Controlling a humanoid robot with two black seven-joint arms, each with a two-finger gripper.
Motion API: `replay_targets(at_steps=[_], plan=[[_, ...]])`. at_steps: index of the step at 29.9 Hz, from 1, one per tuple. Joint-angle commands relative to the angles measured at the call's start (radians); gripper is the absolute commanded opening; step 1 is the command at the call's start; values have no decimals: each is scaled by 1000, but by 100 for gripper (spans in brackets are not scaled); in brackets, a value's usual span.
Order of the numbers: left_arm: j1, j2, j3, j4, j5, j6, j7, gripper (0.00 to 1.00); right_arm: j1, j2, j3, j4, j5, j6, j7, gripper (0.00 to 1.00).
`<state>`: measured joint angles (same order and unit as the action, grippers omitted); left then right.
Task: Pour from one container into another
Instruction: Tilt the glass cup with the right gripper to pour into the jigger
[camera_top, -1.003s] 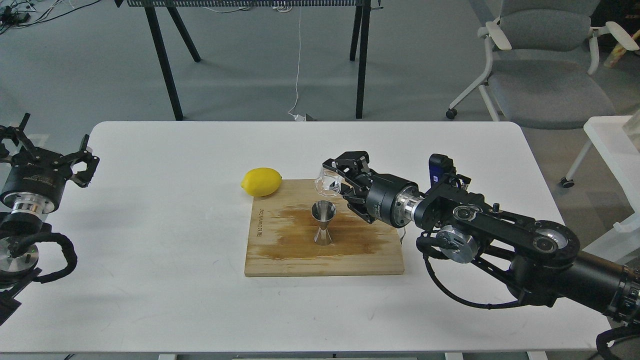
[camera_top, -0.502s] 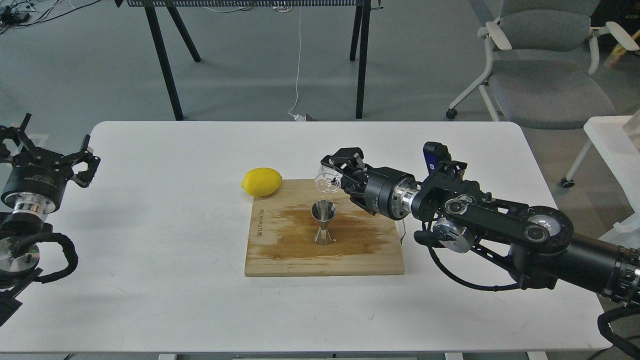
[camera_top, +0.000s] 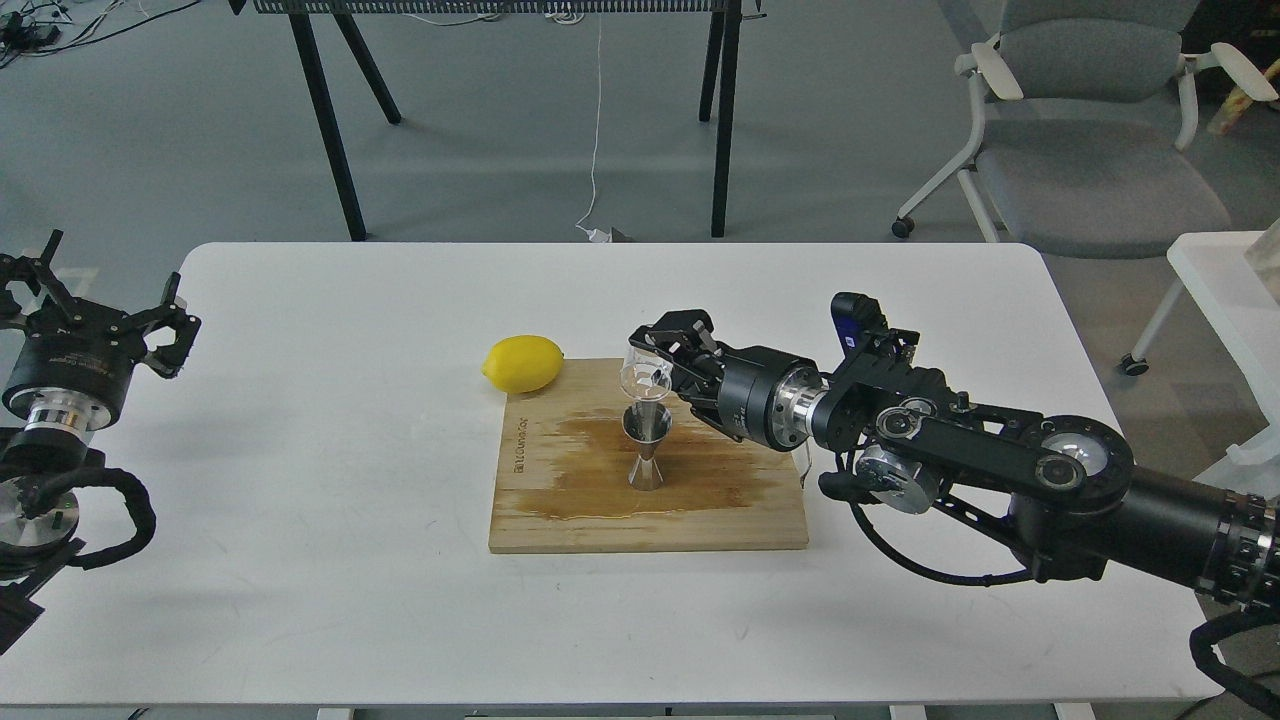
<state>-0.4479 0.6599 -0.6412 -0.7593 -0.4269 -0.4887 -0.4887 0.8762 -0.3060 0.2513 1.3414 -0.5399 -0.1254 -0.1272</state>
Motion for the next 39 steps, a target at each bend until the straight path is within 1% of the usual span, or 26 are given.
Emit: replay_targets(at_steps=[1,5,14,39], plan=[[0,0,0,0,-1,0,0,99,17,-1,-24,1,-8,3,0,39],[0,0,0,0,-1,0,0,99,50,-1,-82,1,-14,3,0,39],[0,1,-1,0,-1,0,0,99,70,-1,-96,1,-43,3,0,39],[2,0,-1,14,-1,0,0,99,153,-1,-222,-2,-101,6,1,40]])
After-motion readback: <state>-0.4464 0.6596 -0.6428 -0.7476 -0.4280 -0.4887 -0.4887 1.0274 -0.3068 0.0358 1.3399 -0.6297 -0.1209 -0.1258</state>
